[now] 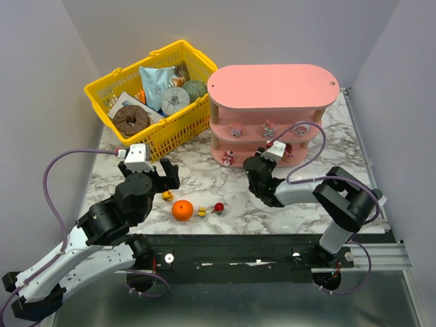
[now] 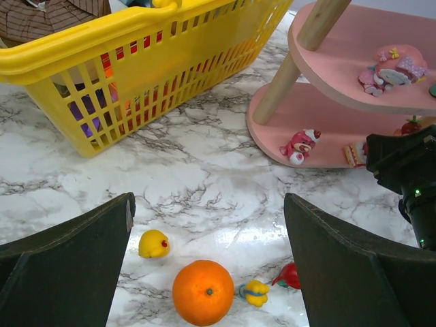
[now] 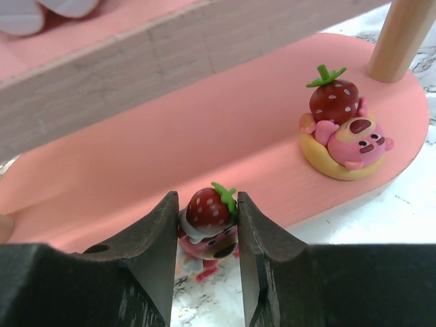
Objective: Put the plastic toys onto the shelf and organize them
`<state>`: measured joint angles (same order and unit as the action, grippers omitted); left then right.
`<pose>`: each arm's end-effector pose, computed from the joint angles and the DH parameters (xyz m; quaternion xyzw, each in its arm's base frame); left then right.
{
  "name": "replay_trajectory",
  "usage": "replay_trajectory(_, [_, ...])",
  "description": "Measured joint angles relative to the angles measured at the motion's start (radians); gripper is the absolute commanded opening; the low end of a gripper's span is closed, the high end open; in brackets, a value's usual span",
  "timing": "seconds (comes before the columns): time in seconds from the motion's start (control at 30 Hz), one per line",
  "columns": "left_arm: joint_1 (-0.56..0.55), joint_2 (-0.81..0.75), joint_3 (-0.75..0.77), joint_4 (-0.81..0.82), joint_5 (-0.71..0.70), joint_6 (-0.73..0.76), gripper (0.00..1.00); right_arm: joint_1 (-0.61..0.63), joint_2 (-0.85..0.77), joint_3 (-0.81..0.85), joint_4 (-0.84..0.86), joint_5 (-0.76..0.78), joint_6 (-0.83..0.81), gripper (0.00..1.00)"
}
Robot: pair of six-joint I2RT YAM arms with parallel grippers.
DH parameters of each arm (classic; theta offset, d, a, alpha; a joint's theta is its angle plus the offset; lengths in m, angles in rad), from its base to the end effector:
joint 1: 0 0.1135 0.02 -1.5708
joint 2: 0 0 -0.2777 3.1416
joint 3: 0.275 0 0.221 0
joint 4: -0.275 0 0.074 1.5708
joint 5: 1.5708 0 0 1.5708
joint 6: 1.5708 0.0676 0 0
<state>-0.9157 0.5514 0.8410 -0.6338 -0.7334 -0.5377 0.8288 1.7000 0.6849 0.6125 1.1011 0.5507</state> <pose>0.0889 -0.0415 0.3353 -0.0593 0.7886 -0.1379 0.5964 0.2574 0.1916 0.1989 0.1872 0.7441 -0.0376 0.6402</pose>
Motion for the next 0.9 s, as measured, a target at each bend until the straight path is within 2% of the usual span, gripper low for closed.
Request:
replay_trajectory(0.27, [0.0, 0.001, 0.0, 0.0, 0.0, 0.0, 0.99, -0.005, 0.029, -0.066, 0.291, -0.016, -0.214, 0.15])
replay_trajectory(0.4, [0.0, 0.001, 0.0, 0.0, 0.0, 0.0, 0.99, -0.005, 0.045, -0.068, 0.367, -0.018, -0.268, 0.15])
replay_trajectory(0.63, [0.0, 0.001, 0.0, 0.0, 0.0, 0.0, 0.99, -0.005, 0.057, -0.067, 0.389, -0.018, -0.285, 0.15])
replay_trajectory(0.9, [0.0, 0.001, 0.0, 0.0, -0.001, 0.0, 0.99, -0.005, 0.082, -0.056, 0.328, -0.026, -0.207, 0.16])
